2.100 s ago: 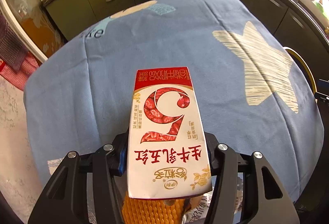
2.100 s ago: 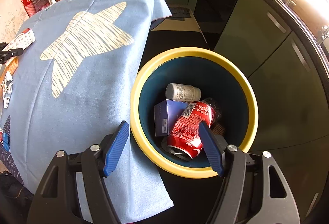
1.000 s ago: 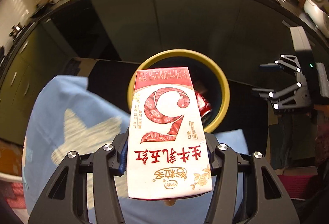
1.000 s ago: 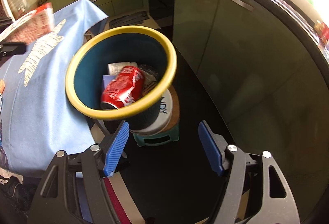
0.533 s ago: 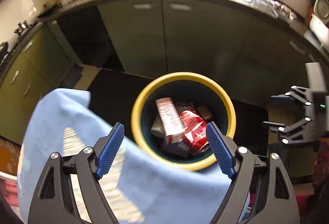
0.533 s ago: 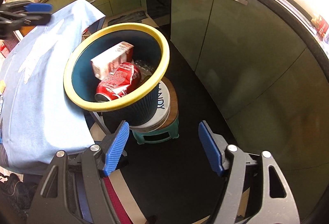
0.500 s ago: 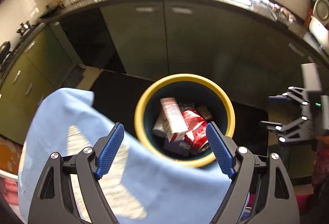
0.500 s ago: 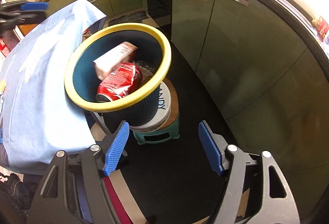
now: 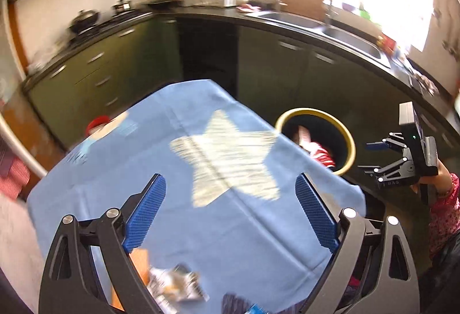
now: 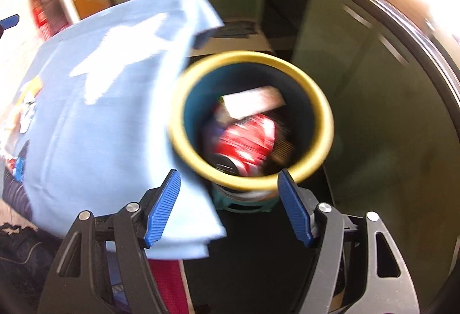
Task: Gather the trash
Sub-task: 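Grasp the white drink tube with the right gripper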
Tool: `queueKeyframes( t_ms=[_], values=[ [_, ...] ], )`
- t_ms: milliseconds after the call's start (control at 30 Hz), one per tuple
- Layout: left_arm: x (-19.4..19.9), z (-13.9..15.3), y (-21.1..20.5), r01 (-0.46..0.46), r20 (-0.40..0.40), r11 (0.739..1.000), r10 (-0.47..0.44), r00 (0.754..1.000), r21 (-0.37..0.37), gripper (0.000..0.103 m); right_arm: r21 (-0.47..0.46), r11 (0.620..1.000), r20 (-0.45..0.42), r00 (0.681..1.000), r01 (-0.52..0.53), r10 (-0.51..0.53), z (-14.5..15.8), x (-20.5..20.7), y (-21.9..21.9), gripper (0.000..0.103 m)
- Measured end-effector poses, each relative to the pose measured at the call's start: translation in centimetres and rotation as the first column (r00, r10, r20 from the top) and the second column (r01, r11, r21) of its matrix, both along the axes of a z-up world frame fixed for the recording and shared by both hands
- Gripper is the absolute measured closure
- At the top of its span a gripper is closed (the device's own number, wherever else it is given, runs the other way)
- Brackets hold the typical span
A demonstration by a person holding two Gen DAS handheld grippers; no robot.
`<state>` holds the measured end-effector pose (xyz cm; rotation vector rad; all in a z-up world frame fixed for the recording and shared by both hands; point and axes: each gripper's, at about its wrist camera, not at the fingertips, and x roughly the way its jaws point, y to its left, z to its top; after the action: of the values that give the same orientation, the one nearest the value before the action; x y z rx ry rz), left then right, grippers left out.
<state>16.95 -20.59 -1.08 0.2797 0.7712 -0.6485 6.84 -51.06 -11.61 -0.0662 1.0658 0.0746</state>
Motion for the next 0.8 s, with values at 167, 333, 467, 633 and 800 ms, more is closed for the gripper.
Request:
queueKeyframes(
  t_ms=[167,333,467,633,800],
  values=[
    [-1.6,-0.3,8.1,-0.152,0.016,0.988,0.152,0.988,-0.028,0.011,0.052,0.970,-0.010,0.971,-0.237,0.238,0.8,1.3,7.1,0.037],
    [-3.8,-1.1,13.8,-0.256,0.030,0.966,0.257,0.966,-0.030,0.010,0.106,0.852,-0.033,0.854,-0.513,0.519,1.4,1.4,16.3,0.037],
    [-5.9,-1.9,17.3,-0.314,0.042,0.949,0.315,0.948,-0.032,0.008,0.123,0.710,-0.061,0.708,-0.694,0.703,0.6,0.2,23.7,0.041],
    [-7.8,-3.1,20.8,-0.377,0.027,0.925,0.378,0.925,-0.048,0.007,0.094,0.578,-0.127,0.566,-0.811,0.814,-1.4,-0.6,29.4,0.052],
    [-8.7,-3.9,22.7,-0.419,0.005,0.905,0.421,0.907,-0.075,0.007,0.058,0.518,-0.163,0.504,-0.853,0.848,-2.3,-0.9,32.5,0.057]
  ],
)
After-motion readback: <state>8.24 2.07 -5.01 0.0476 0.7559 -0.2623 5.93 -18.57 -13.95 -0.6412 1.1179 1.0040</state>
